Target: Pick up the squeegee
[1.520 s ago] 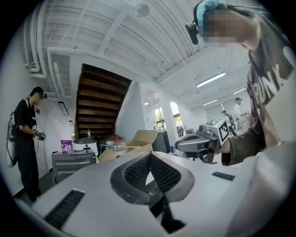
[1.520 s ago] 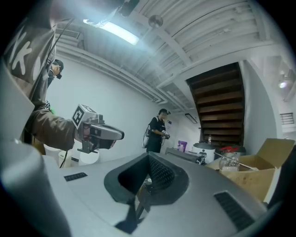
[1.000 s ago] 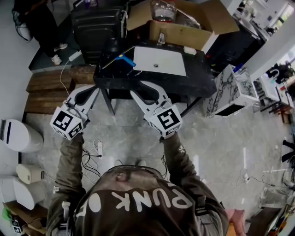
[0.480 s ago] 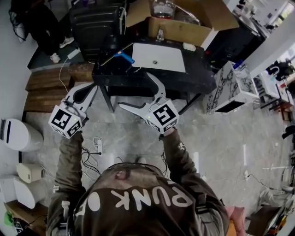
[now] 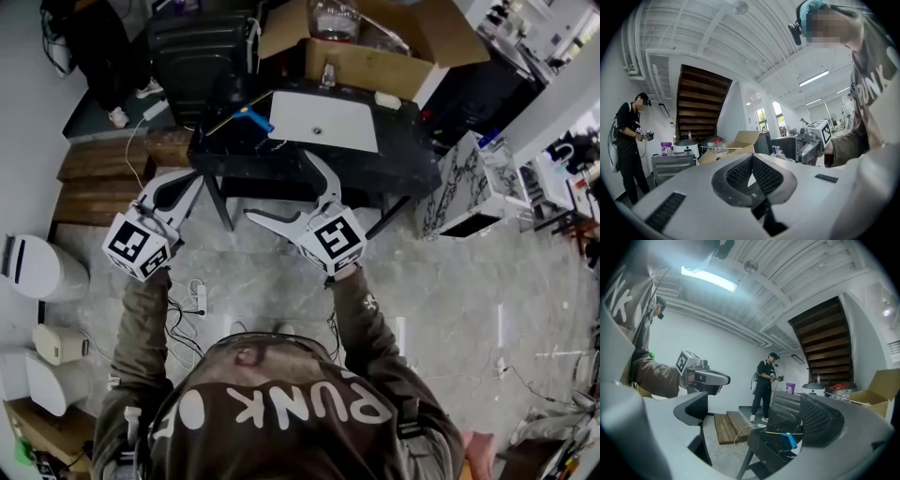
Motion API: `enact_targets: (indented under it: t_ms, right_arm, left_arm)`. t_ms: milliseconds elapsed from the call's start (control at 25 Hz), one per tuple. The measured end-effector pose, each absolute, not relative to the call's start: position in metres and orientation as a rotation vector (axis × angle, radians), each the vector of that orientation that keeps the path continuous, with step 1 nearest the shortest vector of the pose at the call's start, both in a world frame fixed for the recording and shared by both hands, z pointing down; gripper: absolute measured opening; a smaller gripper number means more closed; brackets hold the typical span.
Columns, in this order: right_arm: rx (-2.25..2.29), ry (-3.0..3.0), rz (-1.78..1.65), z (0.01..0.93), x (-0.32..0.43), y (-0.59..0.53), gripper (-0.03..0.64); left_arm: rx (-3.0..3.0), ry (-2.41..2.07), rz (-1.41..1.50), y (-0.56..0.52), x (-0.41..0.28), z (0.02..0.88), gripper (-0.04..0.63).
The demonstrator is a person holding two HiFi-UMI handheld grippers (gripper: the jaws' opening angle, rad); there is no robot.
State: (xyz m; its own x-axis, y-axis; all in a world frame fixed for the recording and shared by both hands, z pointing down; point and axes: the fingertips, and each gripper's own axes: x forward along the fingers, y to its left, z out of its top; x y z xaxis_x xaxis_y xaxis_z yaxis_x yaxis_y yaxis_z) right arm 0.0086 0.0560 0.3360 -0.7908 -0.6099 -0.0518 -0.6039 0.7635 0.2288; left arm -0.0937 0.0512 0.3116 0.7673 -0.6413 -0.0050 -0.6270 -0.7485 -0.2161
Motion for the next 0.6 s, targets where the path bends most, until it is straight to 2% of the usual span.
enact_targets:
  t_ms: [600]
  right_arm:
    - [0.987,-2.951,-0.341,0.351,0.052,0.043,0.594]
  left_arm:
    - [-2.762,1.056,-0.142,0.048,-0.051,0.332,0.003]
